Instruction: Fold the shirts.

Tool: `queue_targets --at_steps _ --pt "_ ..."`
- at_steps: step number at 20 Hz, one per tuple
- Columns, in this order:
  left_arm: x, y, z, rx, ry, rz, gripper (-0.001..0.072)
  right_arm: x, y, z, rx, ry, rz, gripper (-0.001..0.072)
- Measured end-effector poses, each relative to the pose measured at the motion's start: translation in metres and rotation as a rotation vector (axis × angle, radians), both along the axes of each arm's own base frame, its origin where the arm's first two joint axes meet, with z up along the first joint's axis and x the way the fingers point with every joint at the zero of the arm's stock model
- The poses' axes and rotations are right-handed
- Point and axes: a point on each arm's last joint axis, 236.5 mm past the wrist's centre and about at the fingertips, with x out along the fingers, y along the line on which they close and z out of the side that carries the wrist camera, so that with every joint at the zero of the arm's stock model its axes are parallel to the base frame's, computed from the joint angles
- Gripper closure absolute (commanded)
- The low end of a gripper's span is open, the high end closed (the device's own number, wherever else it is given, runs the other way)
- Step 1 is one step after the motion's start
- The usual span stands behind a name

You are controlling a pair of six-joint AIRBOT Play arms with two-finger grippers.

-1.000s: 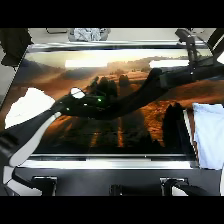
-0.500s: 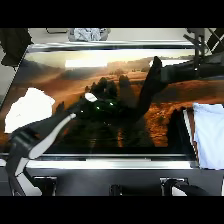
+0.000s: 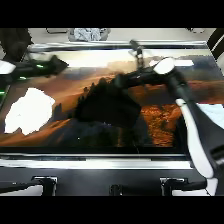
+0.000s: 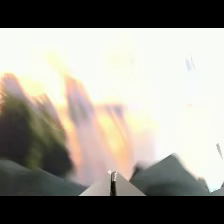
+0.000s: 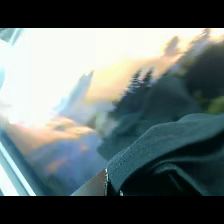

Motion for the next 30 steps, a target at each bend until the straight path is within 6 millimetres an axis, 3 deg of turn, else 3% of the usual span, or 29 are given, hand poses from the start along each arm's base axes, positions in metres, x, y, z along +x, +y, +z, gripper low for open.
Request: queue_targets --at_steps 2,3,4,5,6,9,11,12,14,16,18,20,22,26,27,29,30 --pt "-0.010 0.039 0.033 0.021 -0.066 0.070 0.0682 0.000 0.032 -0.030 0.031 0.060 0.016 0.0676" --pt "-0.015 0.050 0.043 0.032 -0.085 0.088 0.0683 -0.003 0.046 -0.043 0.048 0.092 0.025 0.0606" --pt "-0.020 0.058 0.052 0.040 -0.103 0.103 0.0682 -0.004 0.060 -0.055 0.065 0.120 0.028 0.0405" --pt "-0.024 0.064 0.059 0.047 -0.119 0.114 0.0682 -0.005 0.071 -0.066 0.075 0.140 0.027 0.0132" --pt "-0.027 0.067 0.063 0.054 -0.126 0.120 0.0682 -0.007 0.079 -0.075 0.082 0.157 0.026 0.0035" --pt "-0.032 0.068 0.069 0.065 -0.141 0.117 0.0682 -0.005 0.085 -0.086 0.092 0.170 0.024 0.0036" --pt "-0.034 0.068 0.070 0.070 -0.143 0.117 0.0682 0.002 0.067 -0.081 0.070 0.146 0.025 0.0037" --pt "-0.034 0.068 0.070 0.072 -0.144 0.117 0.0682 0.008 0.048 -0.076 0.040 0.121 0.019 0.0037" --pt "-0.035 0.070 0.069 0.086 -0.143 0.116 0.0681 0.017 -0.004 -0.070 -0.066 0.082 0.001 0.0036" --pt "-0.035 0.072 0.066 0.106 -0.141 0.120 0.0681 0.016 -0.074 -0.078 -0.241 0.103 -0.028 0.0036" --pt "-0.034 0.077 0.061 0.140 -0.135 0.128 0.0681 -0.002 -0.147 -0.103 -0.433 0.213 -0.053 0.0036" --pt "-0.033 0.082 0.053 0.172 -0.127 0.131 0.0681 -0.033 -0.187 -0.129 -0.519 0.359 -0.059 0.0035" --pt "-0.033 0.084 0.044 0.197 -0.117 0.127 0.0681 -0.054 -0.193 -0.155 -0.490 0.468 -0.078 0.0034" --pt "-0.035 0.086 0.020 0.231 -0.084 0.110 0.0681 -0.068 -0.160 -0.194 -0.299 0.588 -0.152 0.0039" --pt "-0.035 0.086 0.015 0.237 -0.075 0.105 0.0681 -0.068 -0.151 -0.201 -0.263 0.603 -0.170 0.0091" --pt "-0.036 0.087 0.008 0.244 -0.067 0.099 0.0681 -0.066 -0.135 -0.210 -0.215 0.611 -0.196 0.0249" --pt "-0.036 0.087 0.006 0.247 -0.064 0.097 0.0681 -0.063 -0.127 -0.213 -0.199 0.606 -0.208 0.0591"
